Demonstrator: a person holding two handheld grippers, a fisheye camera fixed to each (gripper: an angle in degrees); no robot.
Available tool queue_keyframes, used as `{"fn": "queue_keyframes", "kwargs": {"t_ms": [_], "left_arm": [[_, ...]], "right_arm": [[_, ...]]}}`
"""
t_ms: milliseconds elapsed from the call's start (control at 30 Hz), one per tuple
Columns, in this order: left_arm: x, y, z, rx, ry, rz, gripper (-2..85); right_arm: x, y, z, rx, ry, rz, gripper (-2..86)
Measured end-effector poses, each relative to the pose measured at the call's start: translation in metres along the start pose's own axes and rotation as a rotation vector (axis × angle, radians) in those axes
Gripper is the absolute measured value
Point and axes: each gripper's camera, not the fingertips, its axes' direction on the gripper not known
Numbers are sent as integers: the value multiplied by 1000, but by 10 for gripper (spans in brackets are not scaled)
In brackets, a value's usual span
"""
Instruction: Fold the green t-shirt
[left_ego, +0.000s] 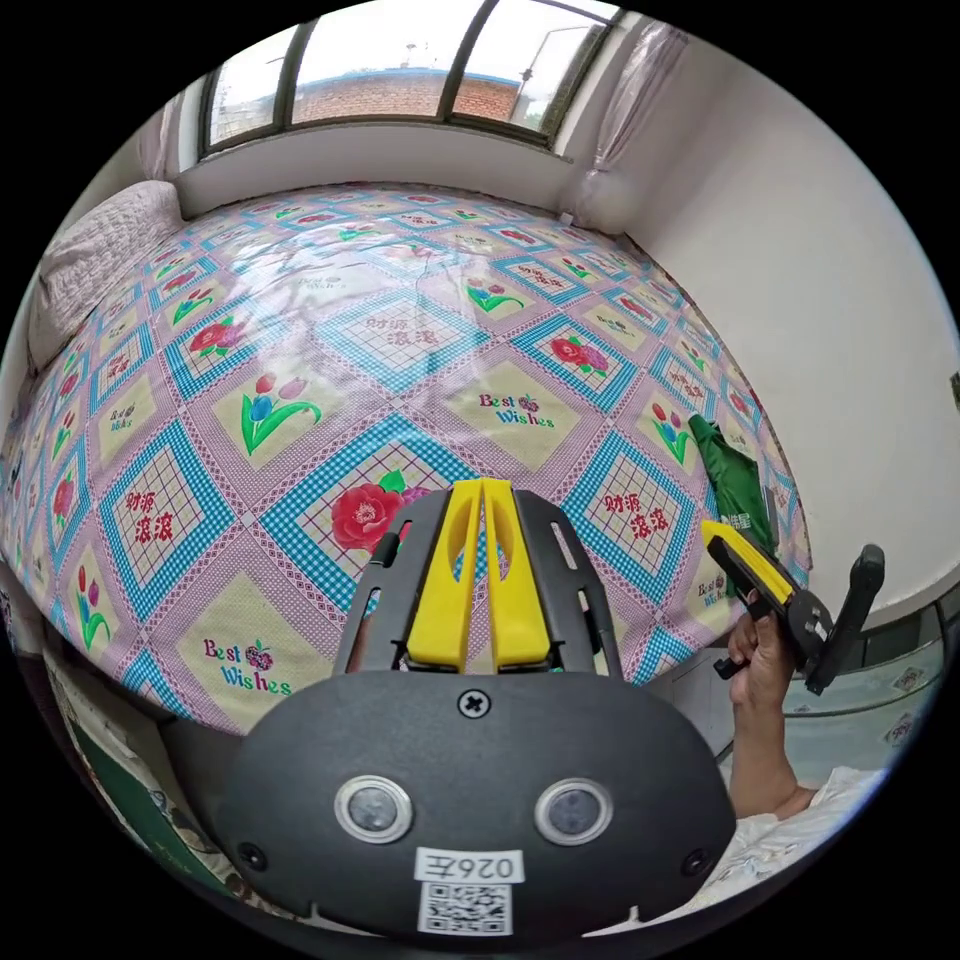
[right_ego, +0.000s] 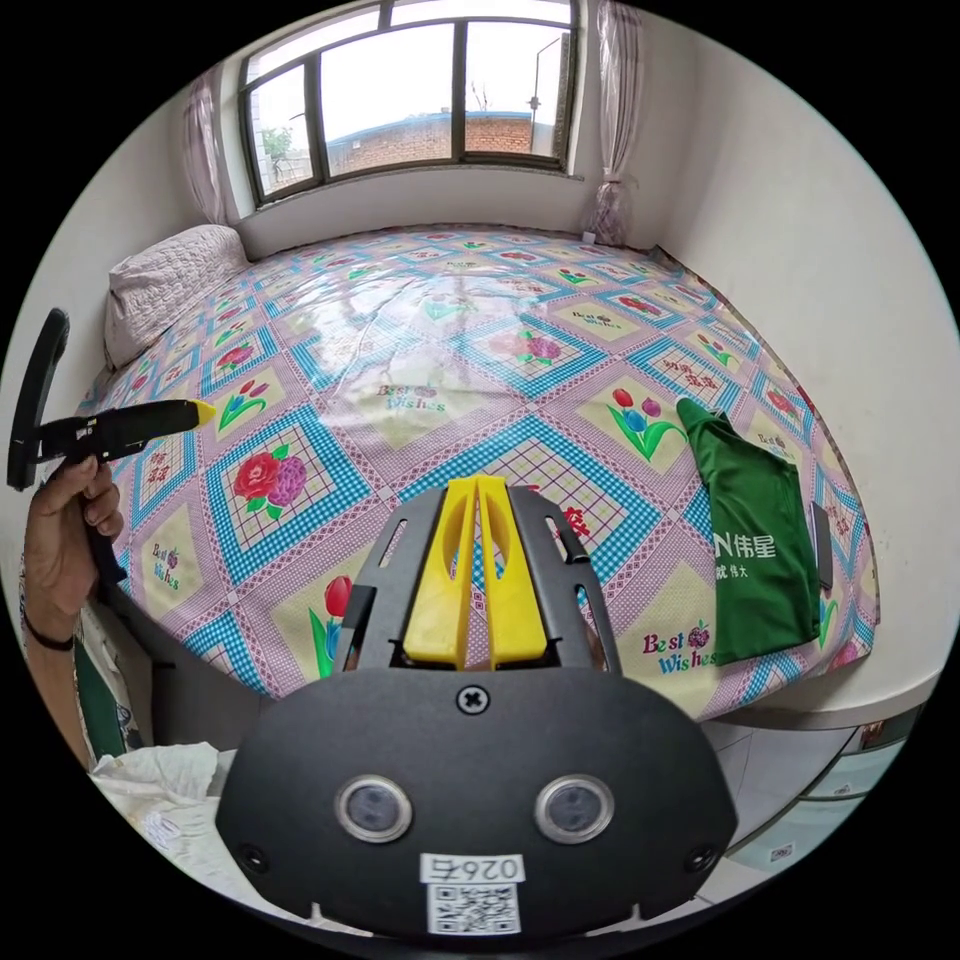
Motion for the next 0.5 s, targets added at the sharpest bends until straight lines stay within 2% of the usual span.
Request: {"fn": "queue_keyframes", "kwargs": {"t_ms": [167,367,500], "left_arm": [[-7,-21,16,-115,-88,-120,-7],[6,-12,3,-26,-164,-105,-7],[17,-12,1,-40,-201,-94,-7]], "right_arm": [[0,0,2,-5,3,2,-9],[2,2,3,-11,10,10,-9],[2,3,3,-12,10,15,-9]]}}
